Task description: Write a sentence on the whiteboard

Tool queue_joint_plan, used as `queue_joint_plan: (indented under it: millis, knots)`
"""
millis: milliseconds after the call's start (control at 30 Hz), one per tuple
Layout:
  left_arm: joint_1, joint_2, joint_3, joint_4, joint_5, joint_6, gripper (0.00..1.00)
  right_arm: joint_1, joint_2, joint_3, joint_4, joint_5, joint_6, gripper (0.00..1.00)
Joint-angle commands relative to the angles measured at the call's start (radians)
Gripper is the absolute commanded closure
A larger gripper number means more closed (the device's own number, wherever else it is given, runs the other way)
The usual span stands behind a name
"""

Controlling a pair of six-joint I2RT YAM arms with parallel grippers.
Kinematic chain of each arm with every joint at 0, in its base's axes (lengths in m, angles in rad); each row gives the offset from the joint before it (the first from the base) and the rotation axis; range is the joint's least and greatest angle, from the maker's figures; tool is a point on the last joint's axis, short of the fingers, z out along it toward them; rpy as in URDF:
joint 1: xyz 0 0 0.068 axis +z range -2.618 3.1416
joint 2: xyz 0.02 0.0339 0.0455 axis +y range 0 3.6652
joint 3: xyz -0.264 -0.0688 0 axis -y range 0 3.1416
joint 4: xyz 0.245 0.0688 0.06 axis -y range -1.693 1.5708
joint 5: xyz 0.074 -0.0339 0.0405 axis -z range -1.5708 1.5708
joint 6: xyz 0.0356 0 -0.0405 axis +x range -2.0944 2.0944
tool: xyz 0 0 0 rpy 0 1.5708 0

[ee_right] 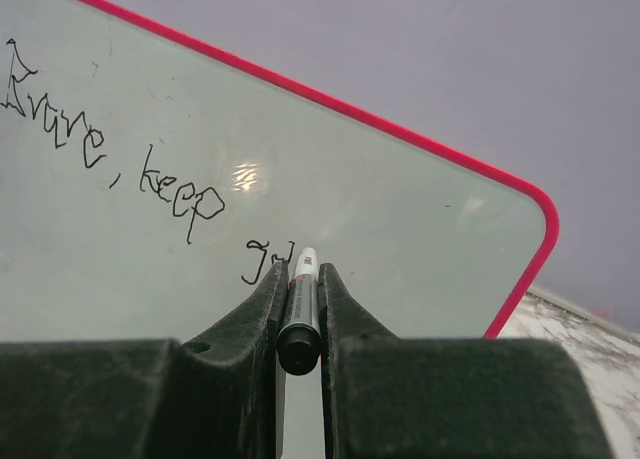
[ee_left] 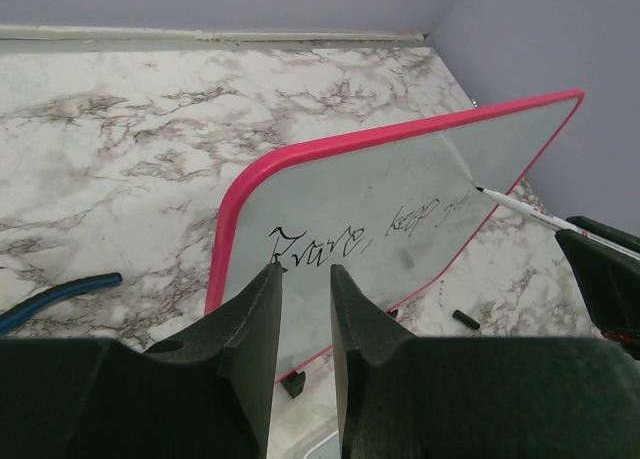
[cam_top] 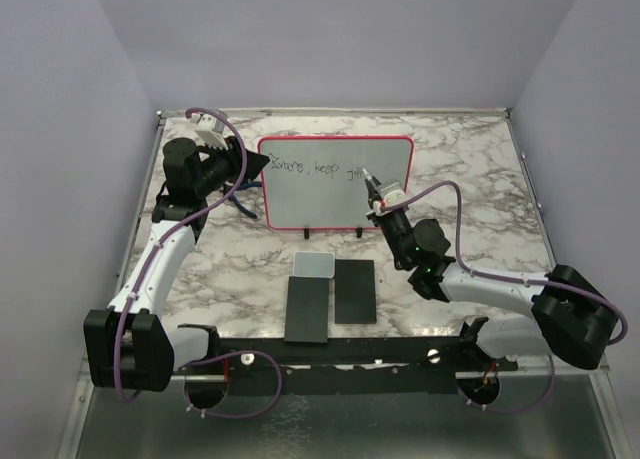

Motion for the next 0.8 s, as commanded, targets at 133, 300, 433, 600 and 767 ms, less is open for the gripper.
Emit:
queue_joint_plan:
  millis: [133,300,433,600,767]
  knots:
    - [-0.004,-0.027,-0.010,-0.016,-0.012,0.017,0.73,-0.011,0.025,0.025,0.047,0.006,-0.010,0.99]
    - [-0.004,-0.027,-0.010,-0.016,-0.013,0.016,0.73,-0.012,0.030,0.026,0.045,0.005,-0.011,0.99]
    - [-0.004,-0.027,-0.010,-0.016,-0.013,0.017,0.73,-0.012,0.021,0.021,0.050,0.009,-0.013,0.99]
    - [-0.004,-0.028,-0.010,-0.016,-0.014,0.017,0.73,-0.012,-0.008,0.012,0.032,-0.018,-0.004,0.99]
    - [-0.005,-0.031,-0.010,-0.017,-0.015,0.016,0.73,-0.011,-0.083,-0.011,-0.032,-0.071,0.019,0.99]
